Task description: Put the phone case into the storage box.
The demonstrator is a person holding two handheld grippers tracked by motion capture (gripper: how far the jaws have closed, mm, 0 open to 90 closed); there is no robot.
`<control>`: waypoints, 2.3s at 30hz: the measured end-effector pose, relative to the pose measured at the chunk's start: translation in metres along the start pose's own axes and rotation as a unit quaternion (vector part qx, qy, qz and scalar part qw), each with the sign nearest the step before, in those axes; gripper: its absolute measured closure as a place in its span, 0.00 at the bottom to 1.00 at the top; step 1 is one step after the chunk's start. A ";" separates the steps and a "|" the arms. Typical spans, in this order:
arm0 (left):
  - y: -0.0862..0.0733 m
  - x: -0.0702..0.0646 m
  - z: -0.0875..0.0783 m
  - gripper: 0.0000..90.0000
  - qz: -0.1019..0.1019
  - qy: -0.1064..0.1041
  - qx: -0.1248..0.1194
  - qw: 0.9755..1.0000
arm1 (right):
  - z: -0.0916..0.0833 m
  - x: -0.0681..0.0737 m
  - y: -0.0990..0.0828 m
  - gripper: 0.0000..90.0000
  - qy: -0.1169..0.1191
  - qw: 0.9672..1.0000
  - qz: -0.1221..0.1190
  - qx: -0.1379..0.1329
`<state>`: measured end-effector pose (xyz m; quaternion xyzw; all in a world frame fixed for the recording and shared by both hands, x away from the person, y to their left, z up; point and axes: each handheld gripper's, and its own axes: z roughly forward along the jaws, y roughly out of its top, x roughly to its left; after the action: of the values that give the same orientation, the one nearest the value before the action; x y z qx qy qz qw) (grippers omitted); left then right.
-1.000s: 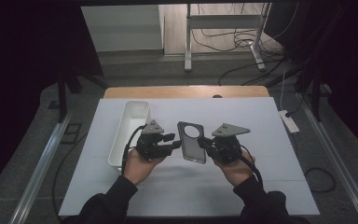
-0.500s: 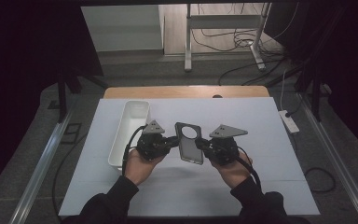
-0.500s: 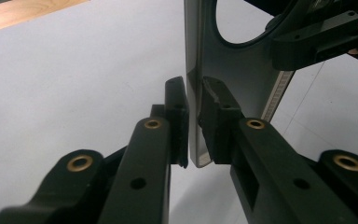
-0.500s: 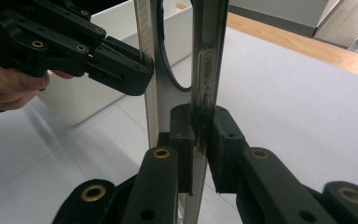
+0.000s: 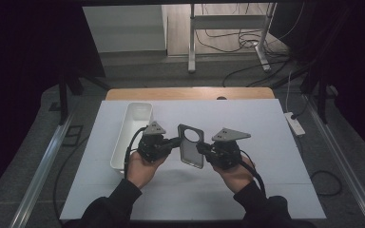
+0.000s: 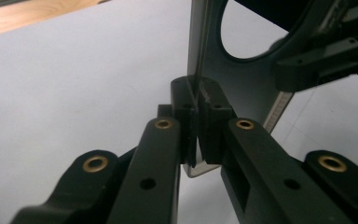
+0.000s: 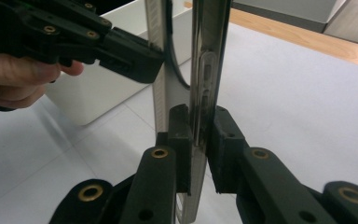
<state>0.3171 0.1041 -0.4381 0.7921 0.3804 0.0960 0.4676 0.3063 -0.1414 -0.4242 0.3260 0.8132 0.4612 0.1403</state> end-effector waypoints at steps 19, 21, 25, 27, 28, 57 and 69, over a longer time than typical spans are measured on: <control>0.000 0.000 0.000 0.99 -0.013 0.036 0.007 0.999 | 0.003 0.006 0.000 0.56 0.019 1.000 -0.020 0.004; 0.000 0.001 0.000 0.99 -0.015 0.038 0.008 0.999 | 0.003 0.005 -0.001 0.52 0.022 1.000 -0.020 0.007; 0.000 0.002 -0.001 0.99 -0.018 0.042 0.008 0.999 | 0.003 0.004 -0.001 0.50 0.028 0.999 -0.017 0.007; 0.000 0.002 -0.001 0.99 -0.019 0.043 0.007 0.999 | 0.003 0.003 -0.001 0.48 0.028 0.999 -0.015 0.007; 0.000 0.002 -0.001 0.99 -0.020 0.044 0.007 0.999 | 0.003 0.003 -0.001 0.48 0.031 0.999 -0.013 0.007; 0.005 0.010 -0.016 0.99 -0.027 0.060 -0.008 0.998 | -0.007 -0.010 -0.008 0.36 0.027 0.999 -0.018 0.028; 0.009 0.014 -0.026 0.99 -0.025 0.066 -0.016 0.997 | -0.011 -0.016 -0.010 0.26 0.036 0.998 -0.007 0.049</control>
<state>0.3180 0.1286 -0.4191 0.7669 0.4284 0.1427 0.4561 0.3088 -0.1632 -0.4279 0.3100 0.8414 0.4317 0.0980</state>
